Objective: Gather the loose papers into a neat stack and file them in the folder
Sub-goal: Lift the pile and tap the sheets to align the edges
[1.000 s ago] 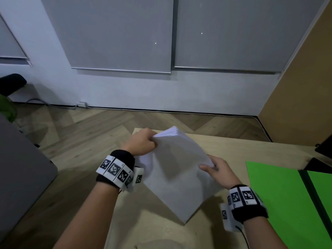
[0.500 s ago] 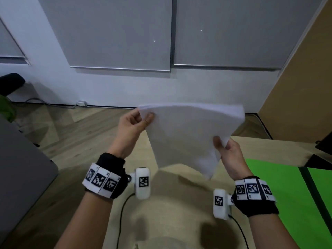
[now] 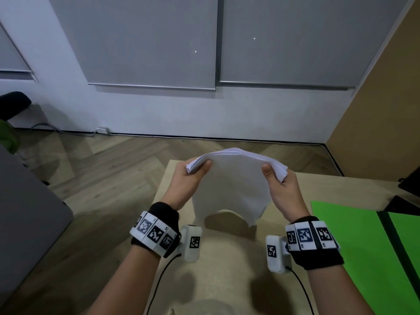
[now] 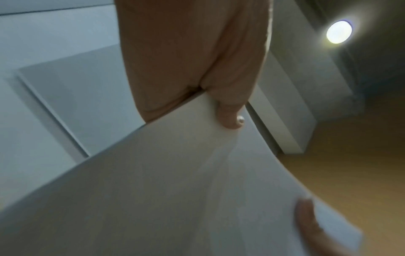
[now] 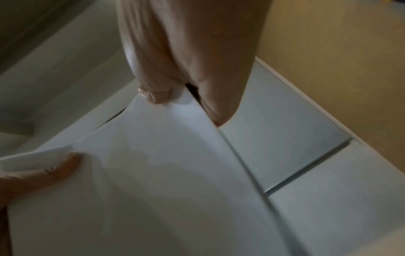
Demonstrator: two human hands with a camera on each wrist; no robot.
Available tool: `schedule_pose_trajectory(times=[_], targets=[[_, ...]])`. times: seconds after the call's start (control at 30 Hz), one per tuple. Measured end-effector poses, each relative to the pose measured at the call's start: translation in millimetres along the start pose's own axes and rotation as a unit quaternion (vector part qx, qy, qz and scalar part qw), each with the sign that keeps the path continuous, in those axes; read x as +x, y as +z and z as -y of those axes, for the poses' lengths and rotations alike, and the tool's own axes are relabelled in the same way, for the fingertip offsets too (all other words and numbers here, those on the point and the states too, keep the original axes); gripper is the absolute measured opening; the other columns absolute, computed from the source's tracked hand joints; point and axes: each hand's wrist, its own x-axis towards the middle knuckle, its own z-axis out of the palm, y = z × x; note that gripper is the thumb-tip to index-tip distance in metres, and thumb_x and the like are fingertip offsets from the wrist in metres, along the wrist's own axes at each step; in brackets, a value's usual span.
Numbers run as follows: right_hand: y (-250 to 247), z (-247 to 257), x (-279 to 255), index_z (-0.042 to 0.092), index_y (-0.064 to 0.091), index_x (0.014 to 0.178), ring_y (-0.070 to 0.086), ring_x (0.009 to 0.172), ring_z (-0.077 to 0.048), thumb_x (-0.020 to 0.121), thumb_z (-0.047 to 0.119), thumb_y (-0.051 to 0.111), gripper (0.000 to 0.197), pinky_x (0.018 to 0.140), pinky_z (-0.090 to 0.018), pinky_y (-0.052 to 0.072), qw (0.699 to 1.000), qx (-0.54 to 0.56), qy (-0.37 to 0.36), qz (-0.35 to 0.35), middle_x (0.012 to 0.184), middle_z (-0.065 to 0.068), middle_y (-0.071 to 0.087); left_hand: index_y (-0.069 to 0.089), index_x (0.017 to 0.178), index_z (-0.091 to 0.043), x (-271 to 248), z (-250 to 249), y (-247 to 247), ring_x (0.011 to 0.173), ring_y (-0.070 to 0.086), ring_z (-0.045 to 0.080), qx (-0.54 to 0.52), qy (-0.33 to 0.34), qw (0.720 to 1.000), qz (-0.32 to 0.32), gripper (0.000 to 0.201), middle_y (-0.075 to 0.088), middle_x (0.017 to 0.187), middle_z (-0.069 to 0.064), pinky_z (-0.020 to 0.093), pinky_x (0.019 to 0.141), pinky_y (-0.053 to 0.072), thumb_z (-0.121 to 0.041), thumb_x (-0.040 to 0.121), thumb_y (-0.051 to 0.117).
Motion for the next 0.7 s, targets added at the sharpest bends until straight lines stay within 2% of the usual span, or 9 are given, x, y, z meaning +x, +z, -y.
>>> schedule_pose_trajectory(times=[0.07, 0.13, 0.23, 0.27, 0.3, 0.4, 0.5, 0.63, 0.7], targets=[[-2.6, -4.6, -3.6, 0.019, 0.068, 0.098, 0.067, 0.076, -0.004, 0.093, 0.030, 0.054, 0.018, 0.073, -0.023, 0.053, 0.999, -0.028, 0.029, 0.024, 0.085, 0.006, 0.071, 0.073, 0.105, -0.015, -1.2, 4.2, -5.5, 0.082, 0.065, 0.002, 0.013, -0.012, 0.999, 0.027, 0.018, 0.073, 0.091, -0.007, 0.018, 0.075, 0.052, -0.013, 0.093, 0.061], [0.1, -15.3, -6.1, 0.014, 0.067, 0.097, 0.068, 0.078, -0.015, 0.092, 0.028, 0.056, 0.018, 0.074, -0.032, 0.053, 0.996, -0.064, 0.064, 0.026, 0.084, 0.001, 0.071, 0.071, 0.109, -0.017, -0.8, 11.2, -8.6, 0.087, 0.068, 0.002, 0.031, -0.047, 0.997, 0.049, 0.020, 0.074, 0.097, -0.005, 0.025, 0.081, 0.053, -0.012, 0.091, 0.063], [7.9, -12.8, -10.4, -0.004, 0.064, 0.095, 0.066, 0.084, -0.044, 0.079, 0.054, 0.061, 0.060, 0.072, -0.050, 0.054, 0.995, -0.078, 0.066, 0.002, 0.089, -0.029, 0.068, 0.068, 0.109, -0.023, -2.0, 10.4, -10.5, 0.092, 0.069, 0.005, 0.031, -0.047, 0.998, 0.027, 0.020, 0.074, 0.103, -0.002, 0.031, 0.084, 0.053, -0.017, 0.092, 0.063], [7.7, -12.3, -8.3, -0.008, 0.063, 0.095, 0.063, 0.085, -0.049, 0.074, 0.061, 0.060, 0.073, 0.071, -0.054, 0.053, 0.996, -0.075, 0.055, -0.008, 0.092, -0.035, 0.065, 0.069, 0.111, -0.021, -2.3, 7.2, -11.7, 0.095, 0.070, 0.009, 0.014, -0.036, 0.999, 0.023, 0.020, 0.074, 0.106, 0.001, 0.031, 0.084, 0.054, -0.021, 0.092, 0.062], [7.6, -7.0, -7.9, -0.009, 0.063, 0.095, 0.062, 0.086, -0.050, 0.077, 0.059, 0.060, 0.071, 0.071, -0.055, 0.053, 0.996, -0.069, 0.050, -0.011, 0.093, -0.036, 0.065, 0.069, 0.111, -0.019, -2.3, 5.0, -14.2, 0.096, 0.070, 0.013, -0.010, -0.029, 0.999, 0.024, 0.023, 0.074, 0.107, 0.003, 0.030, 0.083, 0.056, -0.026, 0.091, 0.063], [2.7, -5.8, -6.0, 0.000, 0.066, 0.105, 0.069, 0.089, -0.035, 0.088, 0.033, 0.060, 0.037, 0.079, -0.046, 0.054, 0.996, -0.060, 0.072, 0.008, 0.096, -0.021, 0.072, 0.073, 0.106, -0.018, -6.1, 4.9, -22.9, 0.087, 0.069, 0.014, -0.041, -0.024, 0.998, 0.046, 0.044, 0.074, 0.098, 0.002, 0.023, 0.074, 0.057, -0.053, 0.082, 0.064], [2.4, -19.1, -10.9, 0.010, 0.060, 0.117, 0.068, 0.097, -0.021, 0.073, 0.052, 0.065, 0.060, 0.091, -0.046, 0.053, 0.987, -0.080, 0.134, 0.041, 0.105, -0.006, 0.071, 0.070, 0.115, -0.010, -8.9, 15.9, -24.6, 0.088, 0.065, 0.019, -0.013, -0.032, 0.997, 0.068, 0.068, 0.071, 0.101, 0.012, 0.027, 0.072, 0.054, -0.065, 0.078, 0.058], [5.0, -12.8, -13.3, 0.000, 0.062, 0.098, 0.068, 0.082, -0.028, 0.074, 0.054, 0.062, 0.059, 0.078, -0.049, 0.056, 0.992, -0.072, 0.103, 0.001, 0.091, -0.023, 0.070, 0.065, 0.123, -0.004, -7.6, 12.6, -17.8, 0.096, 0.064, 0.027, -0.024, -0.016, 0.998, 0.056, 0.063, 0.068, 0.116, 0.025, 0.038, 0.078, 0.053, -0.055, 0.088, 0.051], [5.9, -2.9, -13.5, -0.005, 0.059, 0.084, 0.055, 0.066, -0.020, 0.079, 0.053, 0.062, 0.058, 0.062, -0.038, 0.047, 0.996, -0.056, 0.064, -0.016, 0.073, -0.028, 0.061, 0.065, 0.122, -0.002, -5.9, 3.0, -13.5, 0.099, 0.066, 0.025, -0.034, 0.016, 0.999, 0.039, 0.049, 0.068, 0.119, 0.024, 0.038, 0.080, 0.053, -0.038, 0.096, 0.042]])
